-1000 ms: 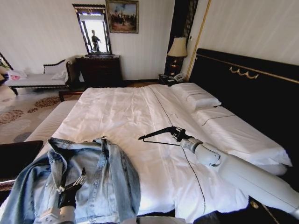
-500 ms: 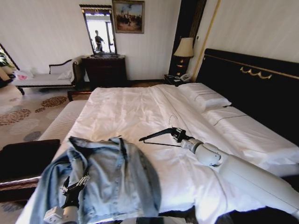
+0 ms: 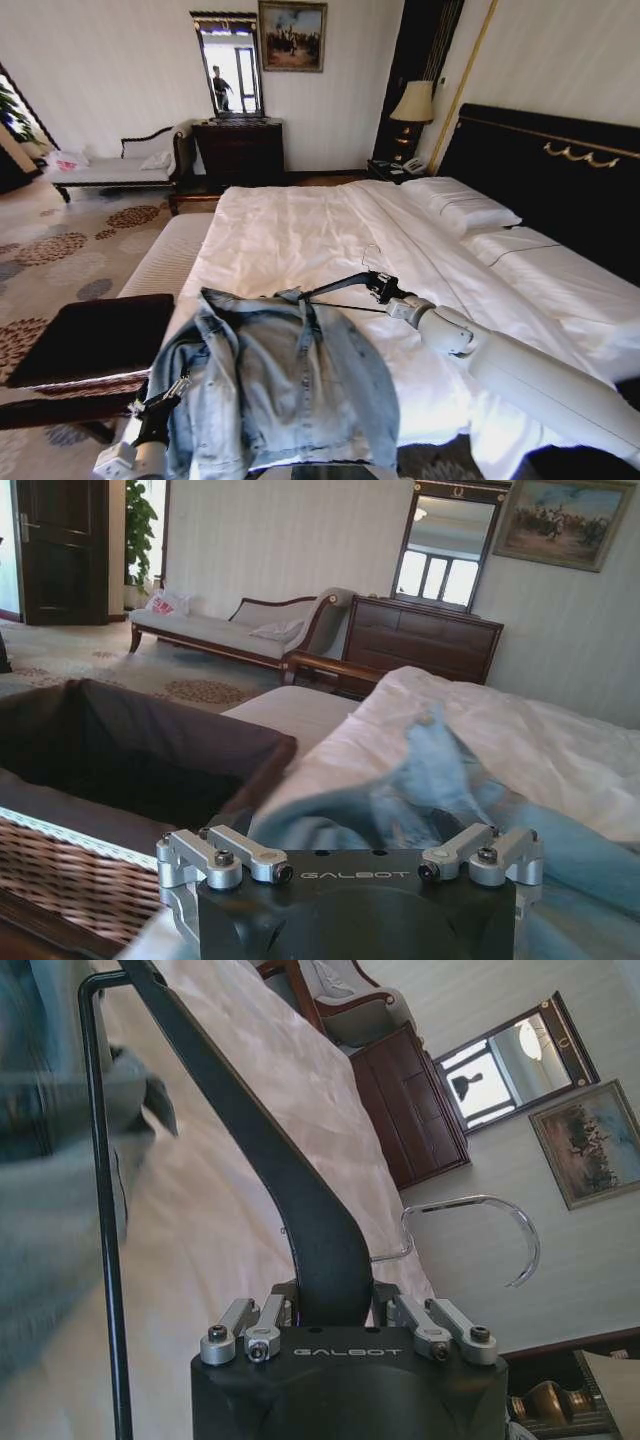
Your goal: Pick up the clothes from the bed and hang them on the clothes hanger.
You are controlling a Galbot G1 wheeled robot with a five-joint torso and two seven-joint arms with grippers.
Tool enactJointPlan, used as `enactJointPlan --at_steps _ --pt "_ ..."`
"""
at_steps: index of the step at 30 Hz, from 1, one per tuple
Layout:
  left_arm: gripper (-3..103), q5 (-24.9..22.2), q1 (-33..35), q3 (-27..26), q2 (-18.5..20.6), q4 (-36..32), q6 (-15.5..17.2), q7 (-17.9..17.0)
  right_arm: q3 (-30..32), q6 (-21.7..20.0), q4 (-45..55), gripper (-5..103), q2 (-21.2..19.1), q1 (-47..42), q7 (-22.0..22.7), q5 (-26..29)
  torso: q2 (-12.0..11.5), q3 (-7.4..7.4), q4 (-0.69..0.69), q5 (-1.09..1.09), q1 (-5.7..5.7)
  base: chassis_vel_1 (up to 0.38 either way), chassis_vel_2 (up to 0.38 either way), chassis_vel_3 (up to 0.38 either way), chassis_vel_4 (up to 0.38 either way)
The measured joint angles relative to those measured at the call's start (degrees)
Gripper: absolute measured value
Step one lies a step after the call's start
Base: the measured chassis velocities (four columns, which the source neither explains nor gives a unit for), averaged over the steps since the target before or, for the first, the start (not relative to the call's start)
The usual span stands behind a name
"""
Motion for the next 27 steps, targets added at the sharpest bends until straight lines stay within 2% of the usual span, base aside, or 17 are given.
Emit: enactJointPlan --at_steps 5,10,13,18,27 --pt "100 -0.3 -0.5 -0.4 0.6 -0.2 0.5 0.0 0.0 0.0 0.6 36 0.2 0.0 0.9 0.6 0.0 -0.01 0.01 -0.07 0.0 0.13 0.144 -0.125 -0.137" --pt "100 -0.5 -1.5 -0.4 1.2 -0.4 1.5 -0.2 0.0 -0.2 0.9 36 0.3 -0.1 1.1 0.9 0.0 -0.01 0.0 0.01 -0.02 0.022 0.013 -0.014 -0.015" --pt "100 -0.9 -3.4 -0.5 2.0 0.4 2.9 -0.5 0.3 -0.3 1.2 36 0.7 -0.7 1.4 1.1 0.0 0.0 -0.03 0.01 -0.01 -0.028 -0.038 0.015 0.018" --pt "100 -1.7 -6.3 -1.2 2.9 1.0 5.2 -1.4 0.4 0.0 1.5 36 1.7 -1.5 1.4 1.4 0.0 0.01 0.0 -0.03 0.01 -0.008 -0.012 0.006 0.002" --pt "100 -1.4 -6.4 -0.7 2.3 1.3 5.7 -1.6 0.5 -0.1 0.6 36 2.9 -3.1 1.8 -0.5 0.0 0.0 0.0 -0.02 -0.02 0.0 0.0 0.0 0.0"
